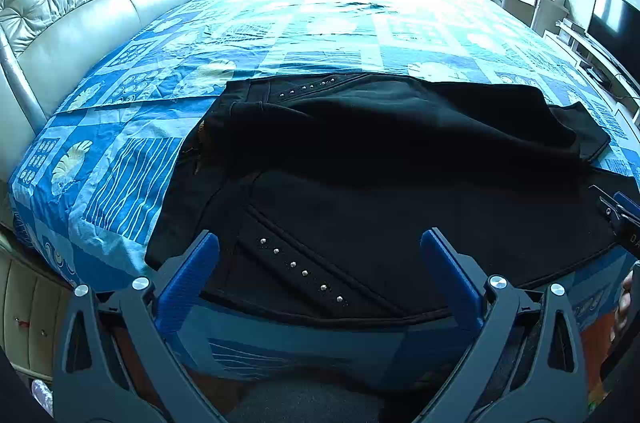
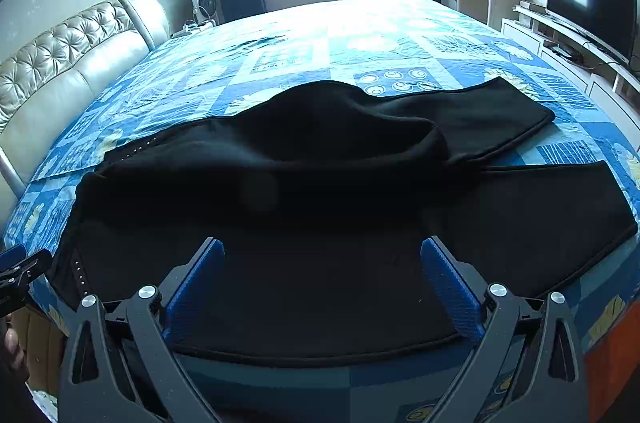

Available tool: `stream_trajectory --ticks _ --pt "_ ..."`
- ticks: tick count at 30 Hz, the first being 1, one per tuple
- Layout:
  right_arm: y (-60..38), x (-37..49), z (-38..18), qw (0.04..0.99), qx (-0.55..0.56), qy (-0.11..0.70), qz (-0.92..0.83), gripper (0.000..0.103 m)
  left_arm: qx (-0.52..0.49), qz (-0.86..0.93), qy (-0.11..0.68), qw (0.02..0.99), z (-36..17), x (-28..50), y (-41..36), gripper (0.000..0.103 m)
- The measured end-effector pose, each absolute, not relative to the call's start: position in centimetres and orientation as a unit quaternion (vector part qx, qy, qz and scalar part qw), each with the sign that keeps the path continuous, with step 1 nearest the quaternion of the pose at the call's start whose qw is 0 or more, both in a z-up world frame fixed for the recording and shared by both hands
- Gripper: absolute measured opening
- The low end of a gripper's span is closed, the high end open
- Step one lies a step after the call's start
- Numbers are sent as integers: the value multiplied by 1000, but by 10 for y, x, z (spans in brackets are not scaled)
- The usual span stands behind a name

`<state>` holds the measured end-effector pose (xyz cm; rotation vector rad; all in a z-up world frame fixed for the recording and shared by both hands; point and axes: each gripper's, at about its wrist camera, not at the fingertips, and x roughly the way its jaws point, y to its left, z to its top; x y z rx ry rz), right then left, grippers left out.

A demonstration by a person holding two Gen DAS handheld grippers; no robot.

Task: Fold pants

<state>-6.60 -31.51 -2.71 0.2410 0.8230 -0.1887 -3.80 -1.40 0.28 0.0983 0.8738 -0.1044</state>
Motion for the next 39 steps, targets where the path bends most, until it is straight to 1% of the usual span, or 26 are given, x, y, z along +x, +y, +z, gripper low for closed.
stream_trajectory --ticks 15,39 --pt "-310 -70 -19 912 93 387 -97 98 47 -48 419 906 6 -40 -15 101" --pt "-308 -73 -27 910 97 392 -96 98 43 -50 416 907 10 -42 -17 101"
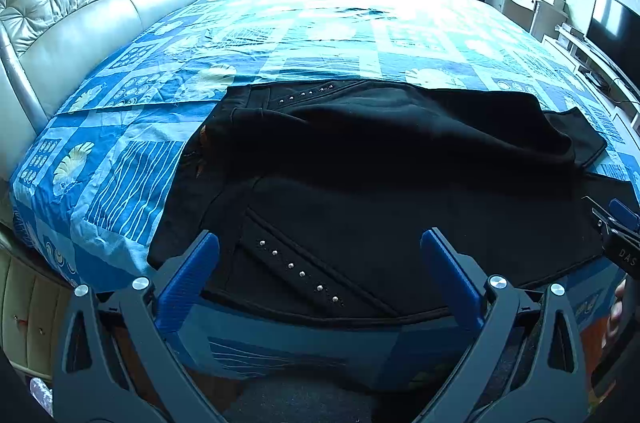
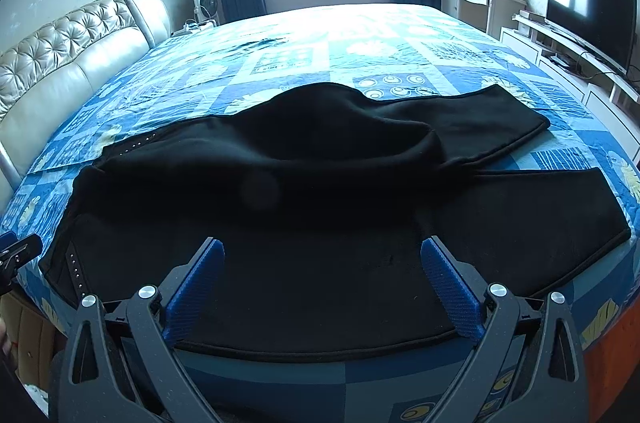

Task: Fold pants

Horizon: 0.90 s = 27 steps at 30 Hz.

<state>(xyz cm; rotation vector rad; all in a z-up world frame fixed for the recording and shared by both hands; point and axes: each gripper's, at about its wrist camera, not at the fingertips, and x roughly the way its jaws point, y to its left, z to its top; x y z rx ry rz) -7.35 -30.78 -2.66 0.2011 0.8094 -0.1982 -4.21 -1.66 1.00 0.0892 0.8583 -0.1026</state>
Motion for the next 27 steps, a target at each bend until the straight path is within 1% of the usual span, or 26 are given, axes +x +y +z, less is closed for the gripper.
stream_trajectory --ticks 27 --pt "-304 -72 -30 908 97 397 -89 98 47 -53 417 906 7 -44 -21 101"
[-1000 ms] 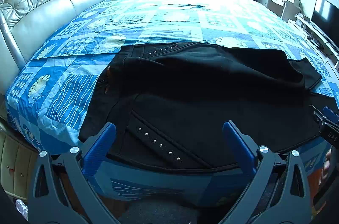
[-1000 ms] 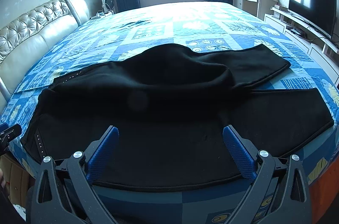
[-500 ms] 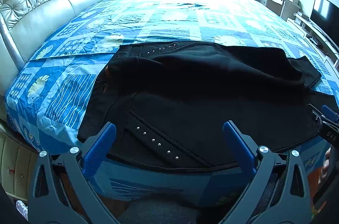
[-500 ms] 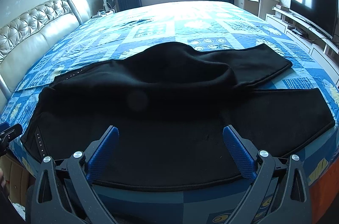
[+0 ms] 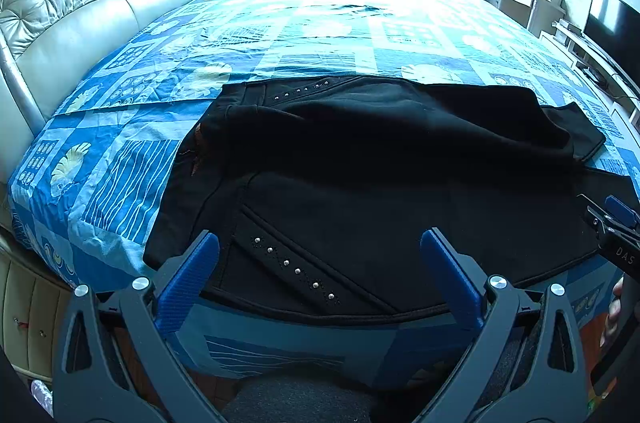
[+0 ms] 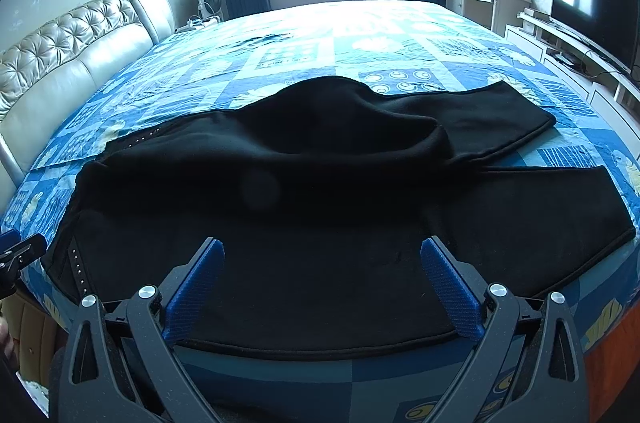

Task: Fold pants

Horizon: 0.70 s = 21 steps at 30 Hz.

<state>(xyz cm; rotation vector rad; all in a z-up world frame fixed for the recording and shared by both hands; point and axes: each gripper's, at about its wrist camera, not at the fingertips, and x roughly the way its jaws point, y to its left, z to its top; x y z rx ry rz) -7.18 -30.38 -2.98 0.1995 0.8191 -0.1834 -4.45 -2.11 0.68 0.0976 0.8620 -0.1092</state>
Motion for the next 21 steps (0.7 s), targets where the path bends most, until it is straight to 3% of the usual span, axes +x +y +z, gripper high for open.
stream_trajectory --ticks 21 --pt "-301 -72 -32 909 98 397 -80 98 48 -53 419 905 5 -46 -22 101"
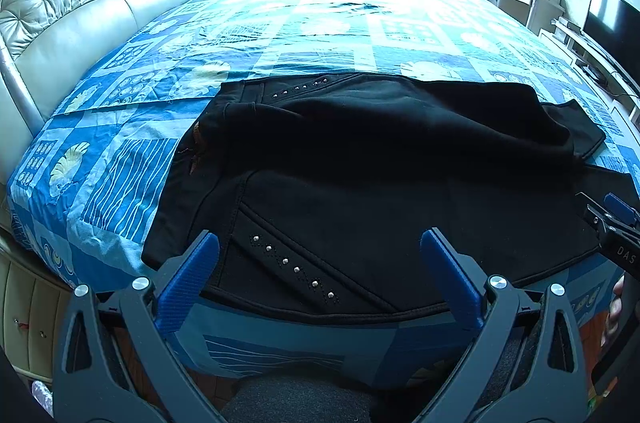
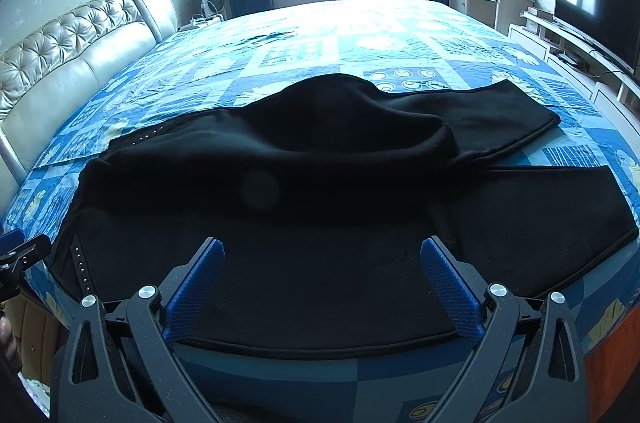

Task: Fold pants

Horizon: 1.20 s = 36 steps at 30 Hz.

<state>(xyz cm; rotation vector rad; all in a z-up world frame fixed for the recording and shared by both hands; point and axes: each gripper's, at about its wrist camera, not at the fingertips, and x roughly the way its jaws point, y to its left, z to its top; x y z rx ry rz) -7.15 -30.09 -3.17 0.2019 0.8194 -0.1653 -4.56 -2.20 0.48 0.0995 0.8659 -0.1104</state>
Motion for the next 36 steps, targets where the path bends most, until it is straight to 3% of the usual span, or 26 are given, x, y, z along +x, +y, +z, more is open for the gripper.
stream_trajectory --ticks 12,19,26,30,33,36 --pt "-294 -53 -22 912 87 402 14 98 32 -110 419 901 4 -21 -4 101" --pt "-311 28 -2 900 81 409 125 98 27 -138 425 894 3 77 71 101" --pt "-315 141 -15 867 14 463 187 98 -21 -175 475 862 -44 206 144 101" --pt "-322 182 -35 843 17 495 210 98 -26 -204 487 849 -71 249 151 101" --pt "-323 201 -48 826 15 513 231 98 -27 -239 504 830 -87 269 143 91" --pt "-322 214 -59 811 -1 533 243 98 0 -263 505 822 -91 276 130 91"
